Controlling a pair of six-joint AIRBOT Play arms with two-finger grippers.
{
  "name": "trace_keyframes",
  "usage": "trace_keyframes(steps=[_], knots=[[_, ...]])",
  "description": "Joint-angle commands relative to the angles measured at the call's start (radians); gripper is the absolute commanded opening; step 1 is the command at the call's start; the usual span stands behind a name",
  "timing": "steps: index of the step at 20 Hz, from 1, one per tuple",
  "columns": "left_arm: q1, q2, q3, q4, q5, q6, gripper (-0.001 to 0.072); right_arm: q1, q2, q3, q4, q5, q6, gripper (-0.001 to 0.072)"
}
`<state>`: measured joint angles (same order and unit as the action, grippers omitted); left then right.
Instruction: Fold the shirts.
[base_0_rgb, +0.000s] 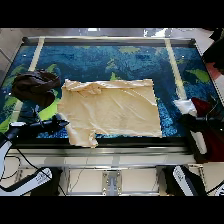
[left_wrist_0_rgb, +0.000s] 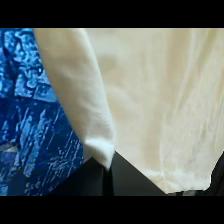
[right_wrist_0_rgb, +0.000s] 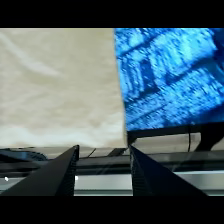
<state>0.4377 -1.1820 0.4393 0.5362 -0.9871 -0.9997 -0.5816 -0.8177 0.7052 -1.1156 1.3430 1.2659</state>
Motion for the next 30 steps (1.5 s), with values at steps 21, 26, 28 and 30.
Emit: trace_keyframes(steps=[21, 26, 28, 30], knots=[[-0.004, 0.003, 0.001, -0.007, -0.001, 0.023, 0.0015, 0.100, -0.292, -0.402, 0.515, -0.438, 0.085, 0.0060], [0.013, 0.132, 0.043, -0.018, -0.080, 0.021, 0.0014, 0.100, -0.240, -0.285, 0.606, -0.249, -0.155, 0.0014], [0.039, 0.245, 0.106, -0.031, -0.144, 0.020, 0.0014, 0.100, -0.164, -0.159, 0.613, -0.096, -0.232, 0.0014], [0.076, 0.396, 0.182, -0.103, -0.171, 0.020, 0.0014, 0.100, -0.057, -0.009, 0.610, 0.027, -0.240, 0.0015]])
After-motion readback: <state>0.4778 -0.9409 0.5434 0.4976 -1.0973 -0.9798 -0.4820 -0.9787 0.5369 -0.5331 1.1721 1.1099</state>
